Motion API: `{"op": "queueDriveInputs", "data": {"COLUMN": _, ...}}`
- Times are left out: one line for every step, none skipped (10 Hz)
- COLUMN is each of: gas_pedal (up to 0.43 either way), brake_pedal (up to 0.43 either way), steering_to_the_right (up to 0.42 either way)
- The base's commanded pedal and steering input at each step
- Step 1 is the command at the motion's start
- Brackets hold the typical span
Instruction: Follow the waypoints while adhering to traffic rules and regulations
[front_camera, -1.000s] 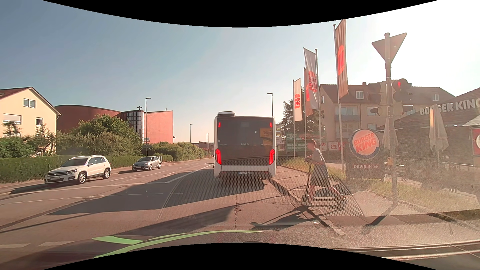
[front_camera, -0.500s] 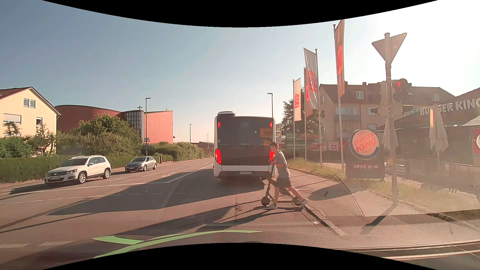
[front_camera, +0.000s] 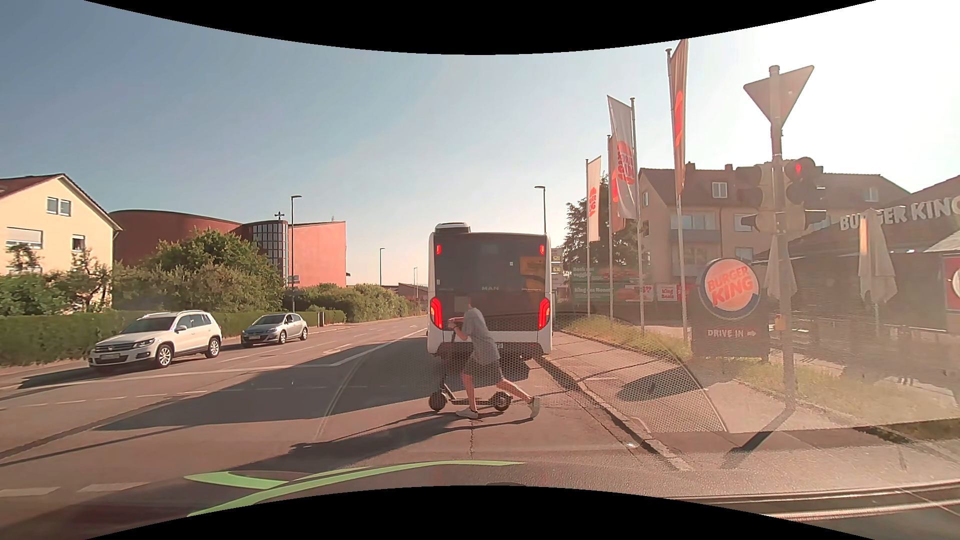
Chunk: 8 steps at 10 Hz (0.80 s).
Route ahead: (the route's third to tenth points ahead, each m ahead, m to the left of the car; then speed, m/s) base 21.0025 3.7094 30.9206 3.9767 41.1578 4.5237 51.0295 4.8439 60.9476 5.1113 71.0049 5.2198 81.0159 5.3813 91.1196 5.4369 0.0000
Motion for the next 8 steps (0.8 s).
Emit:
{"op": "queueDriveInputs", "data": {"gas_pedal": 0.0, "brake_pedal": 0.171, "steering_to_the_right": 0.005}}
{"op": "queueDriveInputs", "data": {"gas_pedal": 0.0, "brake_pedal": 0.165, "steering_to_the_right": 0.005}}
{"op": "queueDriveInputs", "data": {"gas_pedal": 0.0, "brake_pedal": 0.159, "steering_to_the_right": 0.004}}
{"op": "queueDriveInputs", "data": {"gas_pedal": 0.0, "brake_pedal": 0.159, "steering_to_the_right": 0.004}}
{"op": "queueDriveInputs", "data": {"gas_pedal": 0.0, "brake_pedal": 0.152, "steering_to_the_right": 0.004}}
{"op": "queueDriveInputs", "data": {"gas_pedal": 0.0, "brake_pedal": 0.152, "steering_to_the_right": 0.004}}
{"op": "queueDriveInputs", "data": {"gas_pedal": 0.0, "brake_pedal": 0.146, "steering_to_the_right": 0.003}}
{"op": "queueDriveInputs", "data": {"gas_pedal": 0.0, "brake_pedal": 0.134, "steering_to_the_right": 0.0}}
